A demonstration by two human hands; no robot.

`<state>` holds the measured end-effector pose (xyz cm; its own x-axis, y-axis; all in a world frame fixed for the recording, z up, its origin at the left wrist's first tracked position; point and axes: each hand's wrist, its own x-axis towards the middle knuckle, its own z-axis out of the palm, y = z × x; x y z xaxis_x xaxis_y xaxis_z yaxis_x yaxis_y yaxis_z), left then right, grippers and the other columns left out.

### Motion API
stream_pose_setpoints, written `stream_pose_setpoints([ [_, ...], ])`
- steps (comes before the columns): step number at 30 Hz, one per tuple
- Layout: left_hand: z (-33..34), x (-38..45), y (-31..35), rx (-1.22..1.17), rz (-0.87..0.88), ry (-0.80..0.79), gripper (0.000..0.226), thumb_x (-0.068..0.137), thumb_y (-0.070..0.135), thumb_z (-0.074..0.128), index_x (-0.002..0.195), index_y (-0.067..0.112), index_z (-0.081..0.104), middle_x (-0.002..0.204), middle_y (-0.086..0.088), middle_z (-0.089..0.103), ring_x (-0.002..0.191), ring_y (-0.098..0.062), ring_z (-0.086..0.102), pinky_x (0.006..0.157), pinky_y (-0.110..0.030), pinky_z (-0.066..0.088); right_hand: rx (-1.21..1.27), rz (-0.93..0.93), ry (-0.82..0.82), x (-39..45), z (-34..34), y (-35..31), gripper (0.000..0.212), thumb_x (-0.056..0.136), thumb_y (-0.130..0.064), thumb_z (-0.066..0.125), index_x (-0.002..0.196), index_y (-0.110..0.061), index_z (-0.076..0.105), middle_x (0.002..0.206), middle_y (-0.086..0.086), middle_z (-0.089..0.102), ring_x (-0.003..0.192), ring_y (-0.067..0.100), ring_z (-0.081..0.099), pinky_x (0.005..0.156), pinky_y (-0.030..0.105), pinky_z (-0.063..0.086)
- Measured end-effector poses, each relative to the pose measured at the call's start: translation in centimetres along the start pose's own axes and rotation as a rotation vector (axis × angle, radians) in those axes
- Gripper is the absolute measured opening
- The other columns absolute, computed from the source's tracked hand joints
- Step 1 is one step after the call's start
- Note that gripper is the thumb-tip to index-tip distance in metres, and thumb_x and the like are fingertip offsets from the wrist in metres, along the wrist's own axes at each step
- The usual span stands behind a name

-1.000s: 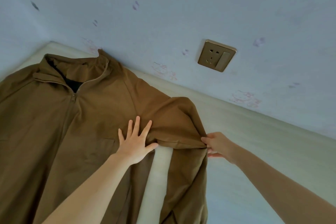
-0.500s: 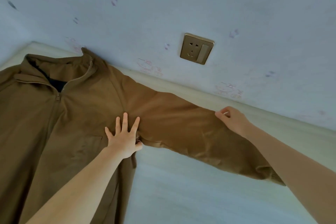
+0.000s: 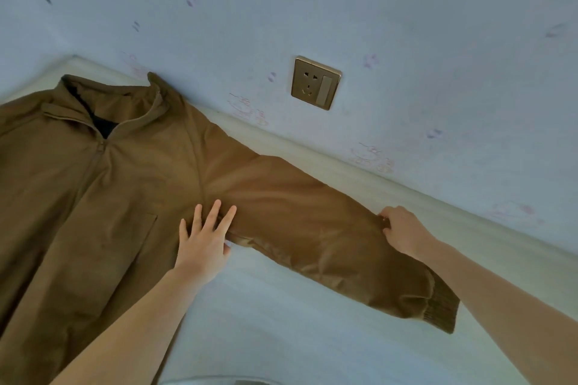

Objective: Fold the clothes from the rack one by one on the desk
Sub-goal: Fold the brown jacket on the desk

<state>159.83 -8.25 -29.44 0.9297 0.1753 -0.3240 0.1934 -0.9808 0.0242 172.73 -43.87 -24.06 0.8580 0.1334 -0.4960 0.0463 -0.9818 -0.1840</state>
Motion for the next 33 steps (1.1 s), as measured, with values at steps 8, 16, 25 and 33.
stream_pose_setpoints([
  [8,0.1,-4.1,-0.8,0.015,-0.152,0.223,0.066,0.055,0.009,0.084,0.117,0.007,0.060,0.114,-0.012,0.059,0.108,-0.035,0.057,0.086,-0.046,0.051,0.111,-0.362,0.003,4.1,-2.5,-13.6,0.042,0.095,-0.009,0.045,0.137,-0.012,0.047,0.136,0.007,0.050,0.125,0.023,0.048,0.104,0.030,0.036],
  [16,-0.6,-4.8,-2.6,-0.009,-0.302,0.194,0.043,0.054,0.026,0.088,0.087,0.009,0.066,0.079,-0.008,0.059,0.068,-0.030,0.059,0.058,-0.035,0.047,0.059,-0.435,-0.051,9.0,-2.9,-24.9,0.043,0.098,-0.022,0.044,0.137,-0.004,0.042,0.136,0.013,0.049,0.123,0.028,0.047,0.097,0.029,0.036],
  [25,-0.4,-5.5,-3.6,-0.103,-0.232,0.135,0.042,0.034,0.010,0.091,0.059,0.019,0.059,0.047,0.004,0.051,0.034,-0.015,0.048,0.034,-0.020,0.030,0.007,-0.330,-0.099,12.6,0.2,-28.9,0.071,0.094,-0.050,0.052,0.141,-0.001,0.032,0.139,0.017,0.047,0.124,0.034,0.048,0.103,0.040,0.041],
  [33,-2.5,-6.9,-4.0,-0.455,-0.354,0.158,0.026,0.095,0.014,0.052,0.120,0.014,0.053,0.113,-0.002,0.057,0.103,-0.024,0.053,0.083,-0.031,0.044,0.219,-0.325,-0.125,14.2,-1.2,-29.9,0.041,0.091,-0.031,0.061,0.121,-0.003,0.059,0.116,0.008,0.062,0.109,0.031,0.058,0.091,0.030,0.043],
])
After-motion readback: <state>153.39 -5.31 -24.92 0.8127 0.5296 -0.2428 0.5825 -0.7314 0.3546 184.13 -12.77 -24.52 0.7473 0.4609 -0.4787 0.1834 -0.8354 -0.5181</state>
